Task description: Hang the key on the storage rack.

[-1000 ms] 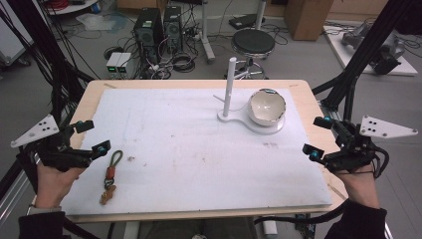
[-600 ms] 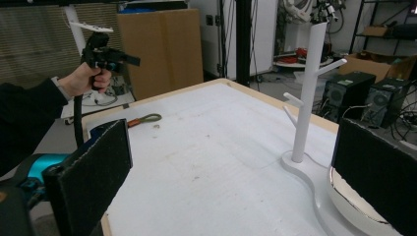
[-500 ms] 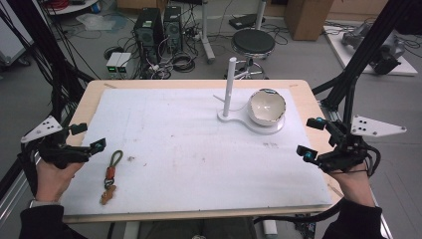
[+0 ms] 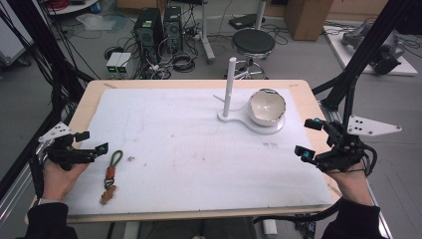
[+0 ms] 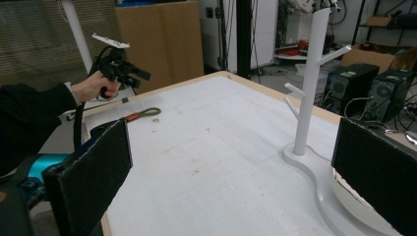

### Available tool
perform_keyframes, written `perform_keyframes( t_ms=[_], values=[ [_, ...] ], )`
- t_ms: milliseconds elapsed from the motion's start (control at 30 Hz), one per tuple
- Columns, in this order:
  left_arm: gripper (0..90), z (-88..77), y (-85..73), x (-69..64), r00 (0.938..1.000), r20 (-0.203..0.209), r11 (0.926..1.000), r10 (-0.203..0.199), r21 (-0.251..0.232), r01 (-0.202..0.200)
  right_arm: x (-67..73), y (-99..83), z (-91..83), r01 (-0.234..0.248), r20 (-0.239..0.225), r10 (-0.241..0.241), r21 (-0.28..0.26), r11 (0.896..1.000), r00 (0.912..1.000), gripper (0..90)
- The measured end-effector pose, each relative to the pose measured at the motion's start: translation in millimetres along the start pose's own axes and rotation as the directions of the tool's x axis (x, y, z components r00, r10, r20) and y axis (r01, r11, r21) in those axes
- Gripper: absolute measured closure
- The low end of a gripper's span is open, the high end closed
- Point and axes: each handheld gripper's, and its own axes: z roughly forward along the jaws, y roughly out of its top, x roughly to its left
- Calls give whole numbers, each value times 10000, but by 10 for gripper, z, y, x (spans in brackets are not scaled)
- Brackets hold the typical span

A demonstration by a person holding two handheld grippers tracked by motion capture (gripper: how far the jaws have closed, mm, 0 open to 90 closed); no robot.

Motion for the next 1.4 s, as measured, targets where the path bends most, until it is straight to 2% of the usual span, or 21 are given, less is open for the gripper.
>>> perform_keyframes(
  t_ms=[67, 133, 167, 200, 233, 267, 367, 533, 633, 767, 800, 900, 933, 967, 1100, 1133, 1200, 1267, 1300, 1400],
  values=[
    [70, 86, -26, 2, 9999, -140, 9993, 25, 381, -20, 2, -7, 17, -47, -49, 47, 103, 9999, 10000, 9],
    [76, 121, -33, -7, 9998, -157, 9988, 100, 471, -93, 4, -11, 34, -73, -55, 74, 163, 9998, 10000, 9],
    [82, 192, -48, -14, 9997, -154, 9970, 191, 758, -178, 4, -11, 40, -31, -64, 32, 171, 9998, 10000, 9],
    [82, 192, -48, -14, 9997, -154, 9970, 191, 758, -178, 4, -11, 40, -31, -64, 32, 171, 9998, 10000, 9],
    [82, 257, -67, -8, 9997, -152, 9935, 217, 1125, -198, 6, -12, 48, 2, -87, -1, 182, 9998, 10000, 9],
    [82, 257, -67, -8, 9997, -152, 9935, 217, 1125, -198, 9, -12, 48, -5, -89, 7, 235, 9997, 10000, 9],
    [82, 347, -99, 4, 9995, -202, 9856, 254, 1675, -217, 11, -15, 50, 20, -110, -17, 252, 9997, 9999, 9],
    [80, 423, -126, 9, 9990, -330, 9792, 304, 2014, -231, 24, -28, 49, -60, -143, 66, 372, 9993, 9999, 9],
    [78, 479, -156, 42, 9988, -473, 9718, 159, 2359, -43, 30, -31, 49, -5, -168, 12, 403, 9992, 9999, 9],
    [78, 500, -165, 55, 9984, -534, 9700, 157, 2432, -22, 44, -25, 37, 75, -181, -68, 356, 9993, 9998, 9],
    [78, 512, -171, 63, 9974, -701, 9685, 174, 2491, 6, 49, -26, 34, 45, -196, -38, 377, 9993, 9998, 9],
    [78, 528, -192, 88, 9961, -874, 9622, 123, 2721, 120, 60, -28, 34, 48, -239, -37, 444, 9990, 9997, 9],
    [78, 528, -192, 88, 9961, -874, 9622, 123, 2721, 120, 60, -29, 35, 84, -229, -74, 433, 9990, 9997, 9],
    [79, 541, -203, 92, 9955, -933, 9553, 136, 2952, 147, 63, -28, 31, 85, -229, -75, 469, 9989, 9997, 9],
    [84, 553, -202, 68, 9940, -1054, 9527, 298, 3038, 36, 62, -28, 20, 71, -219, -61, 425, 9991, 9997, 9],
    [95, 555, -202, 62, 9929, -1116, 9510, 407, 3093, -42, 66, -28, 20, 31, -227, -20, 478, 9989, 9997, 9],
    [145, 555, -199, 24, 9862, -1378, 9426, 915, 3313, -411, 65, -31, 32, 50, -262, -37, 493, 9988, 9996, 9],
    [179, 546, -192, -9, 9868, -1311, 9430, 956, 3292, -476, 66, -32, 38, 38, -293, -22, 520, 9986, 9996, 9],
    [240, 541, -188, -16, 9875, -1229, 9426, 988, 3298, -533, 67, -34, 49, 11, -313, 8, 578, 9983, 9995, 9],
    [308, 532, -180, -38, 9885, -1177, 9416, 946, 3329, -505, 67, -38, 62, 65, -329, -43, 676, 9977, 9995, 9]
  ],
)
